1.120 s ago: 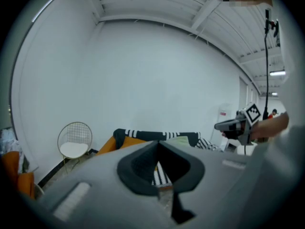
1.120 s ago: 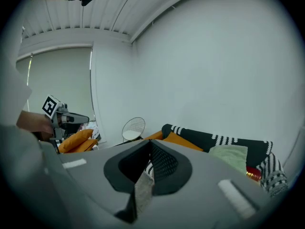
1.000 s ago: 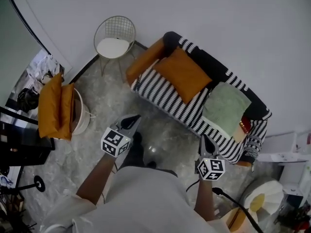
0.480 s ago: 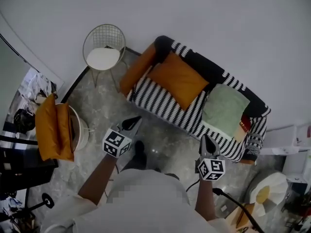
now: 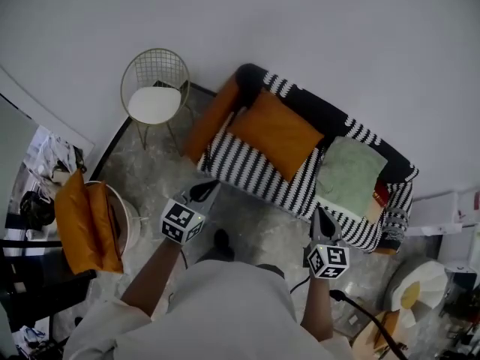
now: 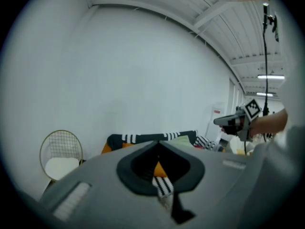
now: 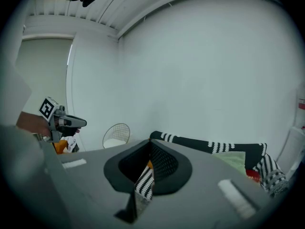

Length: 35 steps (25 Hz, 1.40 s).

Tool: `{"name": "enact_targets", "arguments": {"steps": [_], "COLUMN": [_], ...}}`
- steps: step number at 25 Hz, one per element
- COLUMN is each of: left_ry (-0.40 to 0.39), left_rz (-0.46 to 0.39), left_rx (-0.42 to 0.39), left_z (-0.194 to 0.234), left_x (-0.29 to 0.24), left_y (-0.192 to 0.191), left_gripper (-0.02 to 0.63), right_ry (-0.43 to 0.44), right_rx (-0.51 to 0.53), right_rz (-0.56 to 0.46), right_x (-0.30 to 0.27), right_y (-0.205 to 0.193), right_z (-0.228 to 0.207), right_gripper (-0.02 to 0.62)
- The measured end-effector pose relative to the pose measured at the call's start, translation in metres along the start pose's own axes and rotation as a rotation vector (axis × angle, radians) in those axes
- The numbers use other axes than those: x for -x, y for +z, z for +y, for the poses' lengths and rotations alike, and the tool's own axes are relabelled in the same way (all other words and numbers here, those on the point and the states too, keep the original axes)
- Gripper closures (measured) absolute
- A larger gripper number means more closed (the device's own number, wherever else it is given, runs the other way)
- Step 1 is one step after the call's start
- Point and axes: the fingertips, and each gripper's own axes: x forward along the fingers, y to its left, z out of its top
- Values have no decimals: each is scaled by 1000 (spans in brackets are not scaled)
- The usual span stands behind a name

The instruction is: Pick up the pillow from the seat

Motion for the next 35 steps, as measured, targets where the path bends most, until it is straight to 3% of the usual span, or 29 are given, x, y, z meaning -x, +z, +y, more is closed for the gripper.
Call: {"name": "enact_targets", "arguments": {"steps": [7, 20, 35], "left_ry": [-29, -48, 46], "left_rz": [6, 1, 30], "left_rx": [-39, -39, 13], "left_z": [45, 59, 87], "left_x": [-7, -26, -101], "left_y": [5, 17, 33], "left_gripper": [606, 606, 606], "right_ry": [-22, -37, 62], "right_rx": [-1, -21, -10], "right_rz": [-4, 11, 50], "right_x": [-34, -55, -145], "right_y": [13, 18, 45], "right_z": [17, 12, -49], "right_gripper": [589, 589, 589]}}
